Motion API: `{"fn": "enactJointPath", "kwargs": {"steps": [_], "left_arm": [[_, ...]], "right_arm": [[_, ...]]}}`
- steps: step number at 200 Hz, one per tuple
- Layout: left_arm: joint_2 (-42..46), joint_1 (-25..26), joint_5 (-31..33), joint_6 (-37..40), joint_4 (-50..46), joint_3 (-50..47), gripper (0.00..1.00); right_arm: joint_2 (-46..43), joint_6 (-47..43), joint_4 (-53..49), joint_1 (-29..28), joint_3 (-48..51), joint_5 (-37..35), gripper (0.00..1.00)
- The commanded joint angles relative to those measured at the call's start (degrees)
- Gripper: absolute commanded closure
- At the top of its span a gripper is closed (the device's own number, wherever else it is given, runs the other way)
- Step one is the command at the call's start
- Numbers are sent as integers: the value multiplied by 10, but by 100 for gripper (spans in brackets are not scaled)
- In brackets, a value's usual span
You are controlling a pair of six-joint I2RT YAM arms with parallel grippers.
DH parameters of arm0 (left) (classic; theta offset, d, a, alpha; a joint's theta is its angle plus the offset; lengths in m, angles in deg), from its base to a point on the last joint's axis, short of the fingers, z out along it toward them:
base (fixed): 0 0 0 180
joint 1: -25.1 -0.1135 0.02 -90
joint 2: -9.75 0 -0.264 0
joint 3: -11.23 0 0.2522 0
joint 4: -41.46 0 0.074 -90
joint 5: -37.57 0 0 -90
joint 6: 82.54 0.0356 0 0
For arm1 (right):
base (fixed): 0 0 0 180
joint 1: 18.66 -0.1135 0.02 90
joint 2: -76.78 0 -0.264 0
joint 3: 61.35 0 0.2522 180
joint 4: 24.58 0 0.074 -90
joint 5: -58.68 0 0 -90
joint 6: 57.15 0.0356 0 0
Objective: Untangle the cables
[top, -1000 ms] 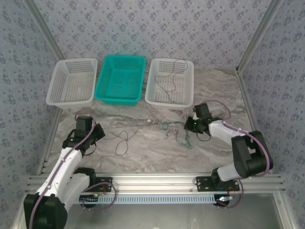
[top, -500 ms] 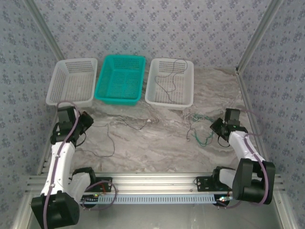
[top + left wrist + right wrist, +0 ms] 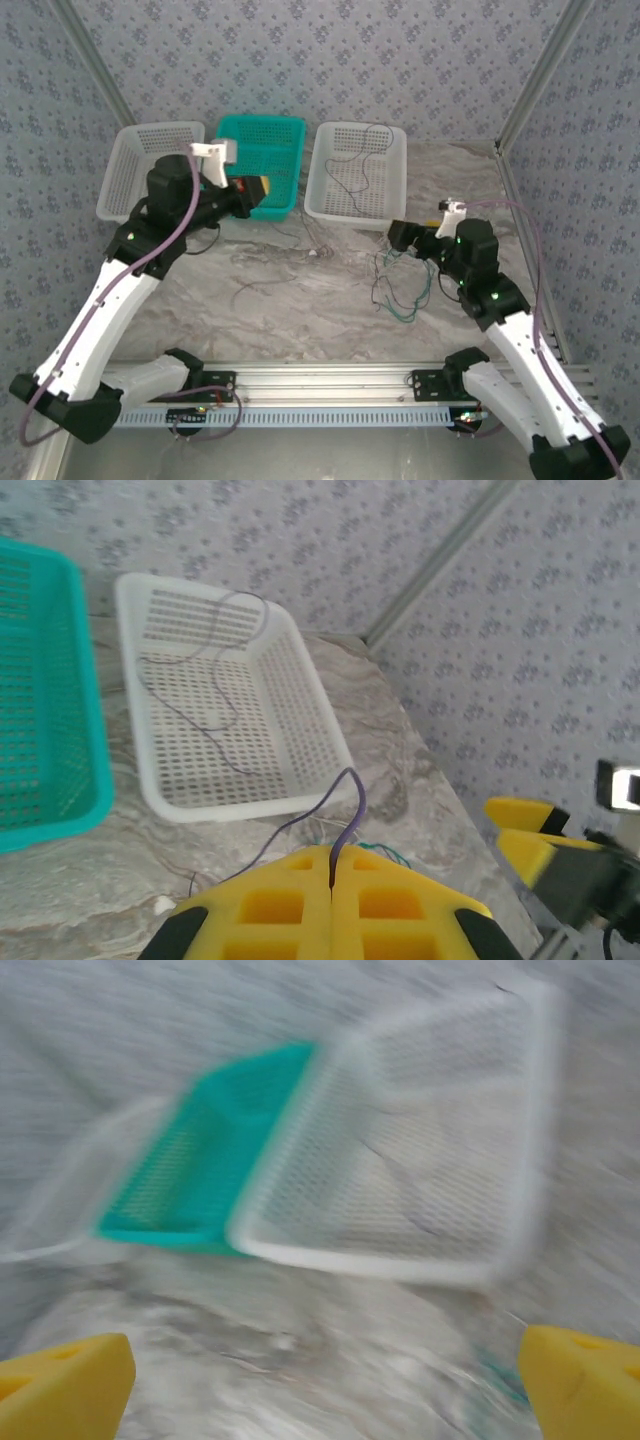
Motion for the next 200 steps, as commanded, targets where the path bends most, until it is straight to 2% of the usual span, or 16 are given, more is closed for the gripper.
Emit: {"fn": "enactJointPath", "kwargs": {"steps": [1, 29, 54, 62, 67, 71, 72, 73, 79, 84, 86, 117, 132, 162, 176, 200], "left_arm": [[-27, 41, 44, 26, -5, 43, 100], [-65, 78, 78, 35, -4, 84, 100], [-86, 99, 76, 37, 5, 108, 100], [-91, 103, 78, 37, 5, 113, 100], [-92, 104, 77, 36, 5, 117, 100], [-94, 105, 76, 36, 5, 118, 100], [-94, 105, 76, 36, 5, 119, 100], [-95, 106, 76, 36, 5, 119, 100], [-95, 106, 76, 36, 4, 120, 100], [-94, 106, 78, 37, 4, 119, 100], [-94, 106, 80, 38, 2, 119, 100], [-77, 106, 106, 55, -1, 103, 99], [-61, 106, 90, 62, 23, 80, 86], [2, 106, 68, 63, 77, 22, 50], [41, 106, 78, 67, 96, -5, 40], [101, 106, 95, 78, 112, -45, 30]], "right_arm": [[30, -110, 174, -94, -4, 77, 0], [134, -195, 208, -186, -68, 110, 0], [232, -230, 227, -213, -110, 85, 0], [258, -240, 238, -213, -118, 86, 5], [272, -241, 242, -214, -123, 80, 12], [284, -238, 239, -213, -133, 72, 26], [284, -238, 239, -213, -133, 72, 26], [290, -238, 238, -212, -137, 69, 35], [301, -232, 232, -208, -151, 66, 69], [308, -226, 223, -205, -162, 68, 94], [310, -223, 220, -203, -165, 69, 100], [300, -205, 211, -196, -204, 91, 100], [300, -190, 186, -185, -245, 100, 100], [329, -207, 105, -162, -374, 121, 100], [347, -215, 95, -149, -421, 117, 100], [385, -198, 95, -114, -503, 126, 100]]}}
